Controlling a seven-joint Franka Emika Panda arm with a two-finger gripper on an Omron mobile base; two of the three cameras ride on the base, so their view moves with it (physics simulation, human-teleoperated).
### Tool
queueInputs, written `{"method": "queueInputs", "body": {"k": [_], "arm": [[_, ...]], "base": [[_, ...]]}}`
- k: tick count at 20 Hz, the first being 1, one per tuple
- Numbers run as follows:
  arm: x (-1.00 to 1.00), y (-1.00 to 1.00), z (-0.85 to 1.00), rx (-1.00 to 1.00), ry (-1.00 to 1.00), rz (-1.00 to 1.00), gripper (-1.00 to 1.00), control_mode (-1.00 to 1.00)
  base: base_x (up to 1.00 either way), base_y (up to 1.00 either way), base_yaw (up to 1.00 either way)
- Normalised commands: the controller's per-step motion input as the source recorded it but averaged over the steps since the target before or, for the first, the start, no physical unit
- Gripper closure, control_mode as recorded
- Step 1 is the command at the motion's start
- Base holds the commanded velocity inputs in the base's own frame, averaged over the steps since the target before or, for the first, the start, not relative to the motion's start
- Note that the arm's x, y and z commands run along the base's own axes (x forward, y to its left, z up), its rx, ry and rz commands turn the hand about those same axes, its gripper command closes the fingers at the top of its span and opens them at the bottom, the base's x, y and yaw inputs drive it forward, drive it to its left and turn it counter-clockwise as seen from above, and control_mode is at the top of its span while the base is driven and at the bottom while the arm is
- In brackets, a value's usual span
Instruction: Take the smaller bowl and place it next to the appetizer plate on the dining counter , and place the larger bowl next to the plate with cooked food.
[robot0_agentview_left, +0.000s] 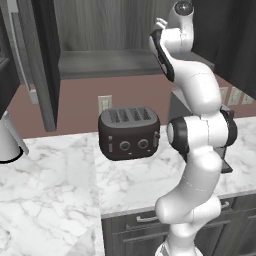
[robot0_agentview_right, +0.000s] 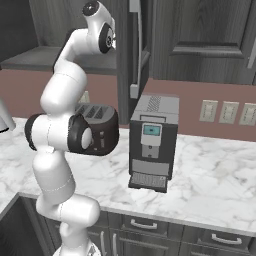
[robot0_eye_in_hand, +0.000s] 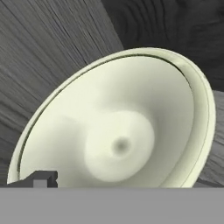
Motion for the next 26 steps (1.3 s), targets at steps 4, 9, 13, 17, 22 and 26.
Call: {"method": "queueInputs", "body": {"k": [4,9,13,17,22,26], "arm": [[0.04,0.00,-0.06,0.00,-0.06,-0.05,-1.00,-1.00],[0.08,-0.12,-0.08,0.03,-0.07,-0.17,-1.00,-1.00],[0.19,-0.09,-0.29,0.01,0.00,-0.18,-1.00,-1.00],[0.45,0.00,-0.13,0.00,0.02,-0.13,1.00,-1.00],[0.40,0.00,-0.01,0.00,0.01,-0.07,1.00,-1.00],[0.07,0.00,-0.05,0.00,0.00,0.00,1.00,-1.00]], "base": [[0.00,0.00,0.00],[0.00,0.00,0.00],[0.00,0.00,0.00],[0.00,0.00,0.00],[0.00,0.00,0.00],[0.00,0.00,0.00]]}}
